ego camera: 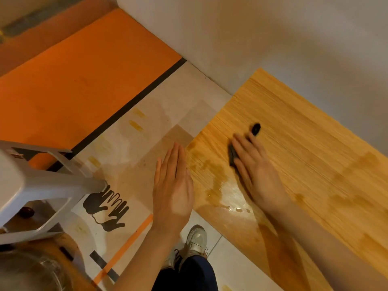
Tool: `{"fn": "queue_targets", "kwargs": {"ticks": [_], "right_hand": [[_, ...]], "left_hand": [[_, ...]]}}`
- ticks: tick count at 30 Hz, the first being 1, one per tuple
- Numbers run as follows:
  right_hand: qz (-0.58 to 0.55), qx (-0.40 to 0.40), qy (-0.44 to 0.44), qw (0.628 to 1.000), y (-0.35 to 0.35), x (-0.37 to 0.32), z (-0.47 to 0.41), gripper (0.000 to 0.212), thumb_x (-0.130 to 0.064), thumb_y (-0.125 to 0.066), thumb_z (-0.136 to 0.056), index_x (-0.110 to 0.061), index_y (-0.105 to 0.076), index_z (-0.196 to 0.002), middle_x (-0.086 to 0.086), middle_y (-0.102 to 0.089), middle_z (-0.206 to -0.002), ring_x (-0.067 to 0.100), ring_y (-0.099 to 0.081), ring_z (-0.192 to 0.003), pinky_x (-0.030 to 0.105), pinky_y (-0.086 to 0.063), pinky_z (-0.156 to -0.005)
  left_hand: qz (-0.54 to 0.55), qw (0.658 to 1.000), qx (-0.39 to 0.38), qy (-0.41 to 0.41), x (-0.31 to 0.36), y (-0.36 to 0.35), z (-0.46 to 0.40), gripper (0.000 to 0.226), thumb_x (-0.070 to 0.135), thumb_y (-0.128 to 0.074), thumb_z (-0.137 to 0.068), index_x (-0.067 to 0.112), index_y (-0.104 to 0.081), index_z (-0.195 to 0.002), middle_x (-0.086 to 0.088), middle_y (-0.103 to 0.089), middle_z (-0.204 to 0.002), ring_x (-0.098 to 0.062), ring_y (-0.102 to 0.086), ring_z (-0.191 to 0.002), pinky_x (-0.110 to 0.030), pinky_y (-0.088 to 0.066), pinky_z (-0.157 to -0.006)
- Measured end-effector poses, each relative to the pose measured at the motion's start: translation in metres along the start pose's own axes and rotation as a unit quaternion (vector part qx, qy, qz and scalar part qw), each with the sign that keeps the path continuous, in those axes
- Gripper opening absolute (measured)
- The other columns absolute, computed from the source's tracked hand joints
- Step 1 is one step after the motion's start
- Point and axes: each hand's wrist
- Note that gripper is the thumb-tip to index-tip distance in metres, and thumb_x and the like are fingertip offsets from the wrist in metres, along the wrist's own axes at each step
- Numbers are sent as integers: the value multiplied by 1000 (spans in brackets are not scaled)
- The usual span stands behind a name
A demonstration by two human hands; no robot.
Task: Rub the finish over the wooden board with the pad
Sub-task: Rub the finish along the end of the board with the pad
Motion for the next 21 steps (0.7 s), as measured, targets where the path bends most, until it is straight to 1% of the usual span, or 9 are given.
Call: {"fn": "queue_targets", "kwargs": {"ticks": [2, 4, 8, 11, 13, 15, 19, 20, 21], "right_hand": [[-1, 26, -63, 998, -5, -4, -45, 47, -23, -34, -105, -8, -30, -148, 7, -28, -157, 27, -13, -149, 42, -18, -122], [-4, 42, -98, 994, -11, -6, -56, 47, -23, -33, -105, -8, -28, -149, 7, -27, -157, 26, -11, -149, 38, -13, -123], [10, 22, -76, 997, -10, -13, 44, 50, -26, -28, -104, -14, -22, -152, 1, -18, -161, 20, -6, -150, 33, -8, -123], [10, -9, -75, 997, -8, -19, 103, 51, -29, -23, -104, -18, -16, -154, -3, -13, -162, 22, -6, -150, 39, -11, -120], [19, -18, -54, 998, -4, -12, 88, 51, -29, -23, -104, -14, -18, -153, 0, -16, -161, 23, -7, -150, 43, -15, -120], [36, 1, -66, 997, -1, 0, 46, 51, -28, -25, -105, -11, -21, -152, 4, -19, -160, 22, -6, -150, 44, -16, -122], [-12, 76, -205, 976, 4, 18, -26, 50, -24, -33, -105, -7, -24, -151, 9, -26, -158, 24, -8, -149, 35, -11, -123], [-30, 90, -220, 971, 0, 11, -25, 49, -24, -34, -104, -8, -26, -150, 8, -27, -157, 23, -10, -149, 35, -12, -123], [-37, 94, -206, 973, -5, -3, -15, 48, -24, -35, -104, -8, -29, -149, 8, -29, -157, 23, -12, -149, 35, -13, -122]], "left_hand": [[-9, 1000, -3, -2, -2, -2, 1, 61, 31, -9, -101, 7, -17, -157, -6, -16, -165, -17, -14, -154, -32, 5, -125], [-5, 1000, -2, -6, -2, -2, 1, 61, 31, -8, -101, 8, -17, -157, -7, -17, -165, -17, -15, -154, -32, 4, -125], [11, 1000, 2, -10, -3, -2, 2, 60, 31, -10, -101, 7, -17, -156, -9, -19, -165, -19, -17, -153, -32, 4, -124], [14, 1000, 7, -7, -2, -1, 1, 61, 30, -9, -101, 6, -20, -156, -9, -19, -165, -19, -17, -153, -31, 6, -124], [7, 1000, 7, -11, -2, 0, 1, 61, 31, -8, -102, 6, -18, -157, -8, -17, -165, -18, -15, -154, -31, 7, -124], [8, 1000, 6, -17, -3, 0, 2, 61, 31, -7, -102, 7, -17, -157, -7, -16, -166, -16, -13, -154, -31, 8, -124], [9, 1000, 11, -19, -5, -4, 2, 61, 31, -8, -102, 7, -16, -157, -7, -16, -166, -16, -12, -154, -27, 12, -123], [8, 1000, 14, -19, -4, -4, 2, 61, 31, -8, -102, 7, -16, -157, -7, -16, -166, -16, -12, -154, -27, 13, -123], [9, 1000, 15, -16, -4, -5, 2, 61, 31, -8, -102, 7, -16, -157, -7, -17, -166, -17, -13, -154, -27, 13, -122]]}}
Point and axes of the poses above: each hand's wrist, its own z-axis away from the middle knuckle, its own y-axis out of the back of the hand, x = y × z
